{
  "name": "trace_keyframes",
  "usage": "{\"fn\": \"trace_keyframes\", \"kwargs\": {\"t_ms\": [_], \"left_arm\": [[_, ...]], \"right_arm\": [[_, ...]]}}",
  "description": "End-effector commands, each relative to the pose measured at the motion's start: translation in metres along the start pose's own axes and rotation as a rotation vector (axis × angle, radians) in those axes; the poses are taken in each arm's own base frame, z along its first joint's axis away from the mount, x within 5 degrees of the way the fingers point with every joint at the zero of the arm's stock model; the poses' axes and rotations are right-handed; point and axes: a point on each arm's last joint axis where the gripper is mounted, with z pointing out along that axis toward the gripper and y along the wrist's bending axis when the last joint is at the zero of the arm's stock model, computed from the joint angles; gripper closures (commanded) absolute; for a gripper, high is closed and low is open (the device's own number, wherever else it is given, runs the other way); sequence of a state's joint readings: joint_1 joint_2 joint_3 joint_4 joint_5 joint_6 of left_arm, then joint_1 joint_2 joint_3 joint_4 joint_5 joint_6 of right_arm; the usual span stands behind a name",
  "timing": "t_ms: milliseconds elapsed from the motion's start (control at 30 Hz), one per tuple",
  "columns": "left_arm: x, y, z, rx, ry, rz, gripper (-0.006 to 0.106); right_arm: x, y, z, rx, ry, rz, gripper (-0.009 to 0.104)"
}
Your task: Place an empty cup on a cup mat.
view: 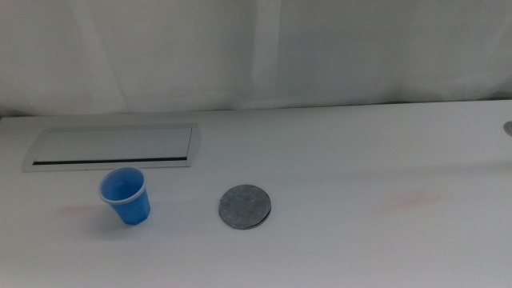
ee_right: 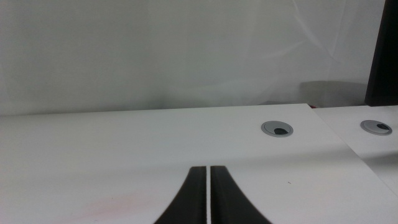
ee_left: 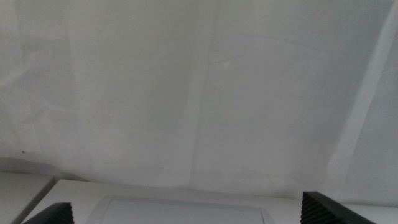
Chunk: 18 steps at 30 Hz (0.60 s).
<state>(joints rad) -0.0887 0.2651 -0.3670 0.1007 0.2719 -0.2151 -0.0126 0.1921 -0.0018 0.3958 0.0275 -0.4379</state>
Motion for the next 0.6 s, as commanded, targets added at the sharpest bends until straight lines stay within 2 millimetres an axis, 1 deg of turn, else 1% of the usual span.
{"fn": "trace_keyframes", "kwargs": {"t_ms": [0,133,233,267,333,400,467,500,567], "left_arm": [[-0.023,-0.002,0.007,-0.015,0.085,0.012,0.008],[-0.054,-0.006,0.028,-0.039,0.199,0.012,0.008],[-0.074,-0.008,0.051,-0.051,0.280,0.035,0.008],[-0.078,-0.009,0.064,-0.056,0.315,0.038,0.008],[-0.090,-0.011,0.081,-0.062,0.353,0.043,0.008],[-0.093,-0.012,0.102,-0.073,0.456,0.061,0.008],[-0.097,-0.012,0.117,-0.082,0.551,0.078,0.008],[-0.095,-0.012,0.129,-0.089,0.622,0.088,0.008],[-0.089,-0.012,0.148,-0.102,0.742,0.099,0.008]], "right_arm": [[0.013,0.001,0.001,-0.003,0.031,-0.006,0.098],[0.013,0.001,0.001,-0.003,0.031,-0.006,0.098],[0.013,0.001,0.001,-0.003,0.031,-0.006,0.098],[0.013,0.001,0.001,-0.003,0.031,-0.006,0.098],[0.013,0.001,0.001,-0.003,0.031,-0.006,0.098],[0.013,0.001,0.001,-0.003,0.031,-0.006,0.098],[0.013,0.001,0.001,-0.003,0.031,-0.006,0.098],[0.013,0.001,0.001,-0.003,0.031,-0.006,0.098],[0.013,0.001,0.001,-0.003,0.031,-0.006,0.098]]}}
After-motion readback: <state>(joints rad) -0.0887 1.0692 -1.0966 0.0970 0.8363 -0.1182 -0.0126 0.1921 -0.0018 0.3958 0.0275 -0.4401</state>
